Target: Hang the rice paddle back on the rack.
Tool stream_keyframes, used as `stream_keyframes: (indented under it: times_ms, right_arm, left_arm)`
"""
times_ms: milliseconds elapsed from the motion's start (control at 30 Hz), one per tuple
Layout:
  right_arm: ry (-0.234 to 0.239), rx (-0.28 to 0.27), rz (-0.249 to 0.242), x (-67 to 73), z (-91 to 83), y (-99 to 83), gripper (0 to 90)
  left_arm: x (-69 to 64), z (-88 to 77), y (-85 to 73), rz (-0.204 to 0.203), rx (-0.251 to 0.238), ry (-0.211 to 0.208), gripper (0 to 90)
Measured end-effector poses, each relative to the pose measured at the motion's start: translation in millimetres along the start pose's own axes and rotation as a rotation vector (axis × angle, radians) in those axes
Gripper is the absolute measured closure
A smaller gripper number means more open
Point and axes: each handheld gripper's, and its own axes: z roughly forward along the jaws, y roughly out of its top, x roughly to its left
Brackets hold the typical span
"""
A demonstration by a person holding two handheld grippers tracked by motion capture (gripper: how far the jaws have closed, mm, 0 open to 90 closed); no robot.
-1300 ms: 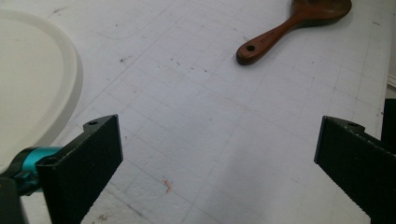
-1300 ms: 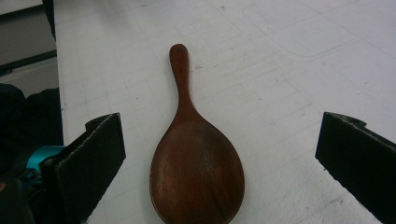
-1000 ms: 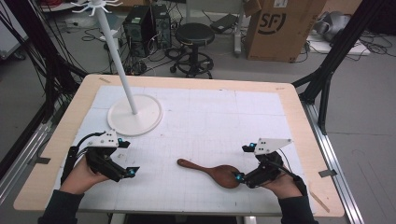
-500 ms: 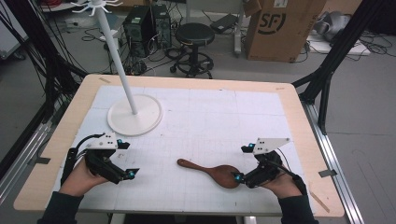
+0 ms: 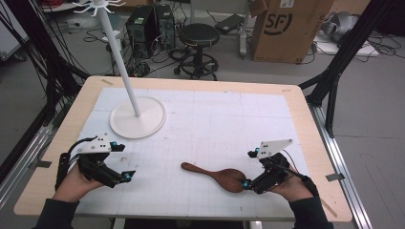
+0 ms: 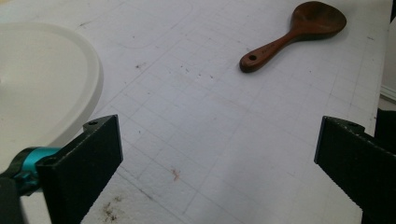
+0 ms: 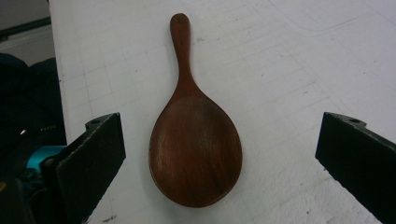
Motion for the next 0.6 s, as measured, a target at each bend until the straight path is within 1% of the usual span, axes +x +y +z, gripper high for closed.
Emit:
stream_keyframes:
  times_ms: [33,133,200,300,367,600]
  right_arm:
    - [-0.005,0.006,-0.008,-0.6,-0.8,0.6,0.2]
    - [0.002,0.033,-0.017,-1.2,-3.4,2.3,0.2]
    - [0.008,0.048,-0.015,-1.5,-5.5,3.1,0.2]
    - [0.005,0.060,-0.013,-2.7,-7.6,4.9,0.2]
    - [0.007,0.063,-0.018,-2.8,-7.7,6.8,0.2]
    - [0.005,0.126,-0.050,0.2,-4.3,16.4,0.2]
  left_arm:
    - [-0.4,0.5,0.0,0.002,0.002,-0.002,1.6]
    - [-1.1,1.6,0.0,0.008,0.006,-0.006,1.6]
    - [-1.6,1.7,0.0,0.008,0.007,-0.006,1.6]
    - [-2.3,2.3,0.8,0.017,0.007,-0.010,1.6]
    - [-3.5,3.3,1.3,0.019,0.009,-0.015,1.6]
    - [-5.9,7.1,1.7,0.037,0.030,-0.030,1.6]
